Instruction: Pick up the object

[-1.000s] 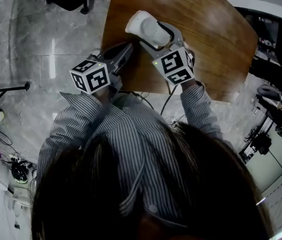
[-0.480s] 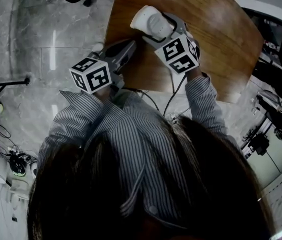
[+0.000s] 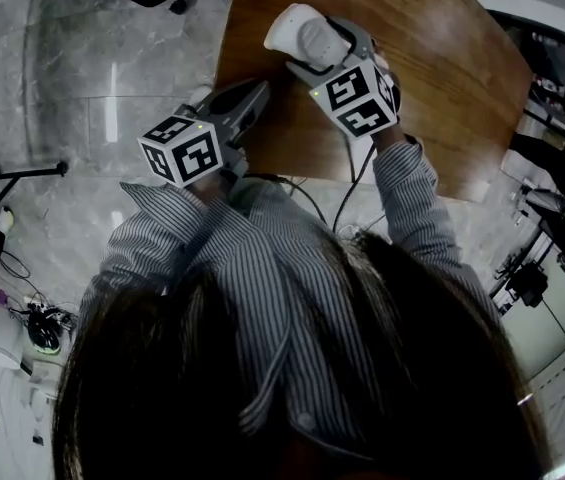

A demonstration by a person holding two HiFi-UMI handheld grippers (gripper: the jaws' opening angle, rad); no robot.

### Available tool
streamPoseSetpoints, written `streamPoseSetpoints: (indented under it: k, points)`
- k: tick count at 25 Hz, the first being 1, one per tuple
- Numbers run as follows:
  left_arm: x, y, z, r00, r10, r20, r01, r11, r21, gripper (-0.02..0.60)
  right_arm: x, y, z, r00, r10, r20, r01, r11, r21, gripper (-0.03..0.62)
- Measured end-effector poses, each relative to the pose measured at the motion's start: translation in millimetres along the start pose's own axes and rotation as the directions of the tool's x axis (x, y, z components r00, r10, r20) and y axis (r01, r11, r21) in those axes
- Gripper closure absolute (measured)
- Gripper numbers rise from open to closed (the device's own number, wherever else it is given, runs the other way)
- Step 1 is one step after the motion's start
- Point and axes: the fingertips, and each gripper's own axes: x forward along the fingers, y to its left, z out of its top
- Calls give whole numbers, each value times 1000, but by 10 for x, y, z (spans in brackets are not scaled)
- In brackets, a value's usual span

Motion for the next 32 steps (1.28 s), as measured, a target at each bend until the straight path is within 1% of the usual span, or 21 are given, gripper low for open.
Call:
streamPoseSetpoints:
  k: [3,8,13,16,18,20,24,26,28,32]
  points:
    - [-75,15,46,1000,-1,-3,2,1000,19,581,27,0,23,1000,-19,-2,19,999,39,192]
    - [-185,-64,164,1000,0,3,0,999,44,581,-185,10,136,995,-60,80,44,980,193,192]
    - [-276,-247,370,1000,-20,-2,20,994,107,581,-586,83,352,976,-138,169,89,959,271,192]
    - [-300,-395,496,999,-43,-13,44,987,153,581,-828,105,457,959,-178,223,92,932,351,192]
    - [-304,-514,570,998,-60,-20,63,982,181,581,-994,94,487,943,-206,263,76,899,430,192]
    - [-295,-620,643,997,-75,-24,79,976,203,581,-1159,69,475,921,-232,314,38,853,520,192]
    - [-262,-754,857,994,-103,-34,109,960,259,581,-1417,-42,382,860,-317,400,-48,731,681,192]
    - [-242,-795,960,992,-117,-39,123,953,277,581,-1500,-90,363,830,-364,423,-70,684,726,192]
    - [-224,-840,1026,990,-131,-48,139,948,284,581,-1568,-107,369,799,-410,441,-84,649,756,192]
    - [-284,-947,1000,983,-164,-79,180,935,306,581,-1681,14,433,729,-487,480,-141,580,802,192]
